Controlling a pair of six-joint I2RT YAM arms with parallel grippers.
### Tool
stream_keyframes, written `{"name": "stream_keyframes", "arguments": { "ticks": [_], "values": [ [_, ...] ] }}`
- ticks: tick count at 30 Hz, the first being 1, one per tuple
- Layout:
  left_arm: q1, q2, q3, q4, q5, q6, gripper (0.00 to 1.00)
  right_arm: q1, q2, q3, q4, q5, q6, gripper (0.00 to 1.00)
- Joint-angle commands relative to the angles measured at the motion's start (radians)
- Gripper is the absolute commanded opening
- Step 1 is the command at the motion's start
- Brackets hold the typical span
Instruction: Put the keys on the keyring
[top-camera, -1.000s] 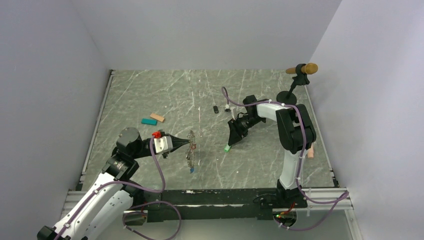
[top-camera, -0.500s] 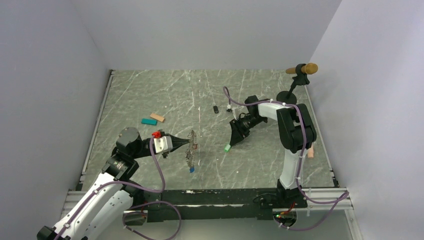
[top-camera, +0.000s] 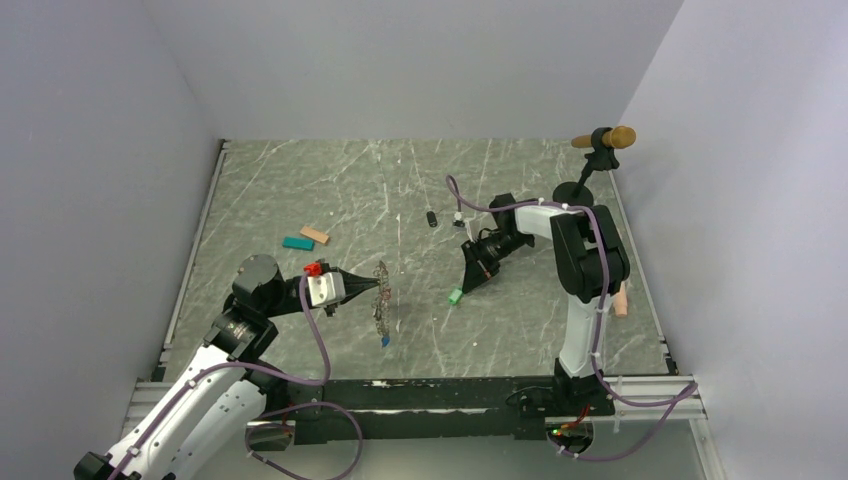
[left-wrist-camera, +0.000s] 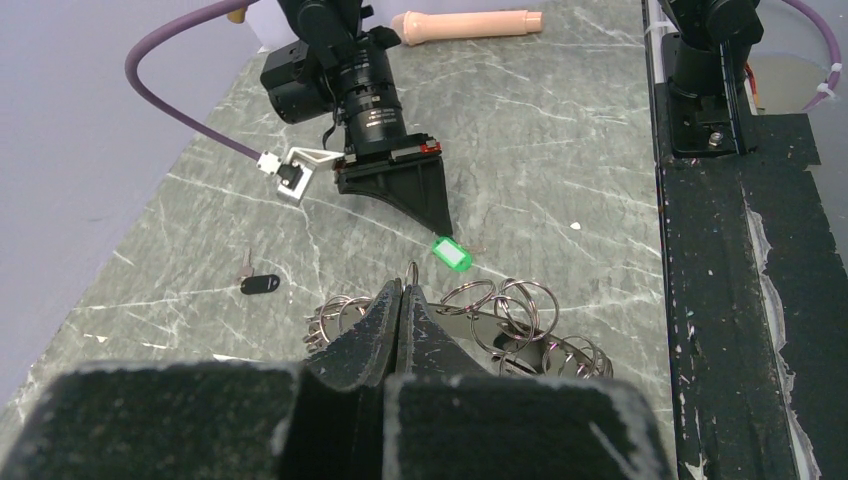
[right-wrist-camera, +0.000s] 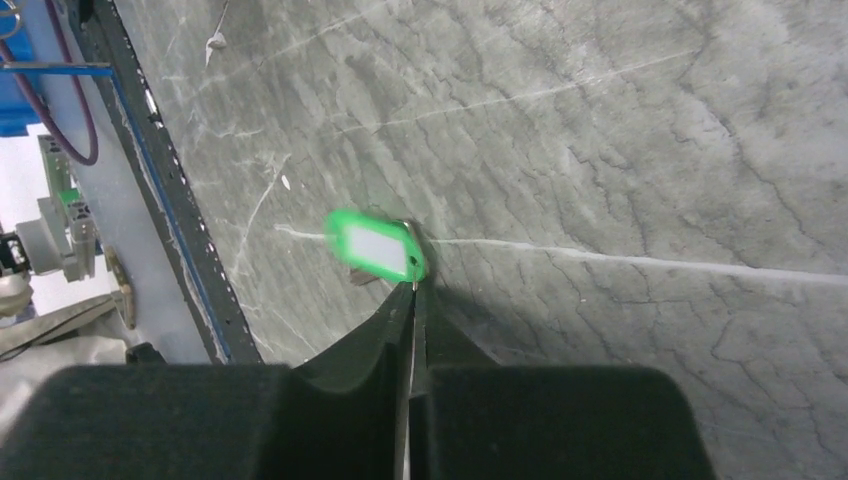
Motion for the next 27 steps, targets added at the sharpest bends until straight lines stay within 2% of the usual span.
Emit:
{"name": "stream_keyframes", "arguments": {
  "ticks": [1,2,9,14,21,23,27],
  "values": [
    [0.004,-0.017,0.048,0.029,0.028,0.028,0.00,-0.002,0.029,0.018,-0.019,0.078,-0.039,0.03],
    [0.003,-0.017,0.048,0.030,0.029,0.029,0.00,-0.002,0.027,0.020,-0.023,0.076,-0.044,0.00],
    [0.004,-0.015,0.046,0.028,0.026,0.029,0.00,-0.004,-0.044,0.027,-0.052,0.041,-0.108,0.00],
    [0.004,-0.026,0.042,0.049,0.027,0.018,0.00,-0.004,-0.147,0.067,-0.142,-0.046,-0.256,0.00],
    [0.006,0.008,0.051,0.207,0.085,-0.108,0.00,0.025,-0.317,0.297,-0.479,-0.154,-0.676,0.00],
    [0.005,0.028,0.075,0.250,0.096,-0.143,0.00,0.043,-0.353,0.372,-0.529,-0.145,-0.730,0.00],
    [0.005,0.103,0.142,0.311,0.127,-0.177,0.00,0.111,-0.399,0.505,-0.554,-0.103,-0.723,0.00]
  ]
}}
